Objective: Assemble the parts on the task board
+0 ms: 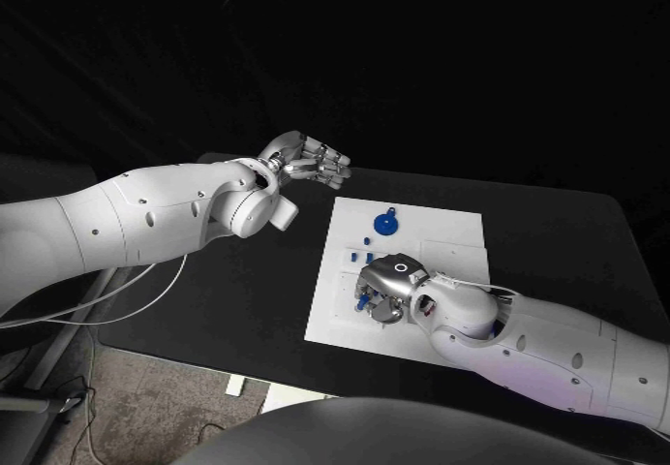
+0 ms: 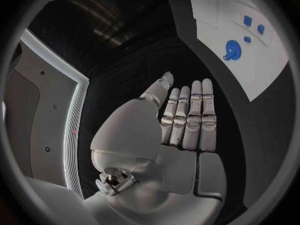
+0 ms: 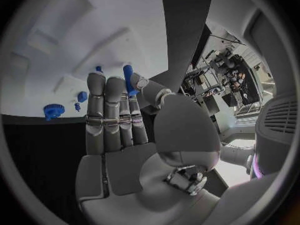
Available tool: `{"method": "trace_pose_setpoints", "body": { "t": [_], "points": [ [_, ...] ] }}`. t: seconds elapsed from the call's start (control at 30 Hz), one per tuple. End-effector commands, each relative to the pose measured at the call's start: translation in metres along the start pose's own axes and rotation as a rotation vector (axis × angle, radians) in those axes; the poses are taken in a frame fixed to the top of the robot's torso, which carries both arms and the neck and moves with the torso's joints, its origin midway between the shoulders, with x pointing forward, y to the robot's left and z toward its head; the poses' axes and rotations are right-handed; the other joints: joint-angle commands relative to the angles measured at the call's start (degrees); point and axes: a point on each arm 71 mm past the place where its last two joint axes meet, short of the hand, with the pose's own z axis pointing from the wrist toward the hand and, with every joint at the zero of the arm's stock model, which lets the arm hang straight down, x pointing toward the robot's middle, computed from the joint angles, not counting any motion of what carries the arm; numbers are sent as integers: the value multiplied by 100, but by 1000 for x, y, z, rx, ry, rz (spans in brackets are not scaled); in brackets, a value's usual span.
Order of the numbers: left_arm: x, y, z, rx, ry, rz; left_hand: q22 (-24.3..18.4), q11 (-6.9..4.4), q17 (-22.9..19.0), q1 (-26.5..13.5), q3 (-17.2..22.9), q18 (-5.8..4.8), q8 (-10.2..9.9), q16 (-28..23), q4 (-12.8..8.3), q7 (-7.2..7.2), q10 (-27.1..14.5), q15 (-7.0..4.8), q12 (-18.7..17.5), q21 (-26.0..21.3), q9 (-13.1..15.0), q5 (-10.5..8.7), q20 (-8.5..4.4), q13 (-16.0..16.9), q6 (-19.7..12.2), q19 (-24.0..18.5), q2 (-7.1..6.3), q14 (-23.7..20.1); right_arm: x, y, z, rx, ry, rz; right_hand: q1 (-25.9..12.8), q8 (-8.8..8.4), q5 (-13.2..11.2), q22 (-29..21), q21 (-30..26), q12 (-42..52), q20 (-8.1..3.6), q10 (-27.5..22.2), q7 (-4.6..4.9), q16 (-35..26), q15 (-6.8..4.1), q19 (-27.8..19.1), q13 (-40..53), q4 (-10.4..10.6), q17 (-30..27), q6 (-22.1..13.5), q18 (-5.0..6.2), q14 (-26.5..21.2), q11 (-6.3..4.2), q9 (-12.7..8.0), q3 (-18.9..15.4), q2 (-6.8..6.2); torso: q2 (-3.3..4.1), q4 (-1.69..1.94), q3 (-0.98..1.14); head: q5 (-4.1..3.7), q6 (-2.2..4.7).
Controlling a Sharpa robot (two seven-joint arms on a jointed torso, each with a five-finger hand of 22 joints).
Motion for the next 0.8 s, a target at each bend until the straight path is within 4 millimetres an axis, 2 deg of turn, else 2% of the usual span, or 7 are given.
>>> {"method": "trace_pose_setpoints", "body": {
  "t": [0.03, 0.33, 0.8],
  "points": [
    [1, -2, 0, 6, 12, -7, 5, 6, 3, 5, 3, 10, -21, -21, 17, -5, 4, -4, -15, 29, 1, -19, 0, -5, 2, 33, 38, 8, 2, 0, 0, -1, 12, -19, 6, 22, 38, 50, 5, 13, -41, 50, -58, -37, -10, 13, 5, -27, 8, 125, 77, 46, -15, 25, -1, 68, 0, -3, 4, -7, 0],
    [2, -2, 1, 6, 14, -8, 5, 6, 3, 5, 3, 10, -21, -21, 17, -5, 4, -4, -15, 29, 1, -19, 0, -5, 2, 33, 38, 8, 4, 2, 4, 1, 8, -23, 6, 22, 38, 50, 5, 13, -41, 50, -58, -37, -10, 13, 5, -27, 8, 125, 77, 46, -15, 25, -1, 68, 6, 9, 1, -23, 0],
    [3, -2, 1, 6, 16, -8, 5, 6, 3, 5, 3, 10, -21, -21, 17, -5, 4, -4, -15, 29, 1, -19, 0, -5, 2, 33, 38, 8, 7, 5, 6, -4, 20, -24, 1, 21, 38, 55, -1, 13, -43, 55, -58, -50, -11, 19, 5, -40, 29, 127, 78, 54, -17, 25, 7, 70, -1, -1, -3, -7, 0]
  ]
}}
